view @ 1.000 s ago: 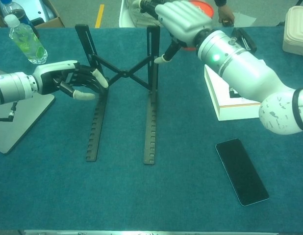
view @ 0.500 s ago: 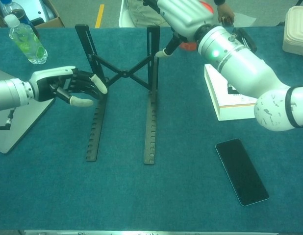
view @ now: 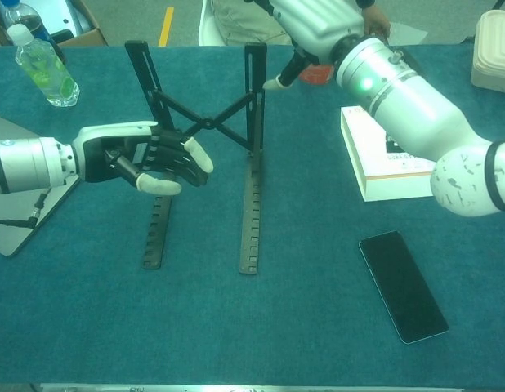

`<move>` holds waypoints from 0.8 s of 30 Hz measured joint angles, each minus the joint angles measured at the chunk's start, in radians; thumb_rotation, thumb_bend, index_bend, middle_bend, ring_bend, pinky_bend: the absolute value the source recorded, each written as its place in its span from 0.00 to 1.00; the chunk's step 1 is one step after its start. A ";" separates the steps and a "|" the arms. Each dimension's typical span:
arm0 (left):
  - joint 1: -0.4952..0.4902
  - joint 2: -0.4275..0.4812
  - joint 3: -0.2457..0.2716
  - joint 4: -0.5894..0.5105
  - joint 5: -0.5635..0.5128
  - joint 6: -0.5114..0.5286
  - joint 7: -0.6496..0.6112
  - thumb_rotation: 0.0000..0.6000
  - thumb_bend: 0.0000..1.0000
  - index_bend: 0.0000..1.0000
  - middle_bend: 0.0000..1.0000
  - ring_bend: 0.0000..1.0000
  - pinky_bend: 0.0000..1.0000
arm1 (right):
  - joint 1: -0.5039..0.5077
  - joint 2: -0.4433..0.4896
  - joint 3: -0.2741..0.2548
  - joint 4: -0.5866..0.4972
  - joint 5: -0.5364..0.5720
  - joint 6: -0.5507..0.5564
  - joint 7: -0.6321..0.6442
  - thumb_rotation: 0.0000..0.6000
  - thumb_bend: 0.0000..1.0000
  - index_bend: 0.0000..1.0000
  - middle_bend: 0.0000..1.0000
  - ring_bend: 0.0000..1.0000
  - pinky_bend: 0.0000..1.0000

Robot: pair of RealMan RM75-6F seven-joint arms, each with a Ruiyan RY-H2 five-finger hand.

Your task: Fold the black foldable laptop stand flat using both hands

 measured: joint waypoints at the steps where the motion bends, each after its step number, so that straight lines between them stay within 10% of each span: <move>1: -0.002 0.000 -0.001 -0.002 -0.002 -0.003 0.008 1.00 0.24 0.36 0.39 0.22 0.20 | -0.003 0.002 -0.003 -0.006 -0.002 -0.001 0.004 1.00 0.08 0.00 0.14 0.04 0.21; 24: 0.063 0.016 0.013 0.073 -0.076 -0.008 0.055 1.00 0.24 0.36 0.38 0.22 0.20 | -0.159 0.321 -0.059 -0.359 -0.223 0.005 0.480 1.00 0.08 0.00 0.13 0.04 0.21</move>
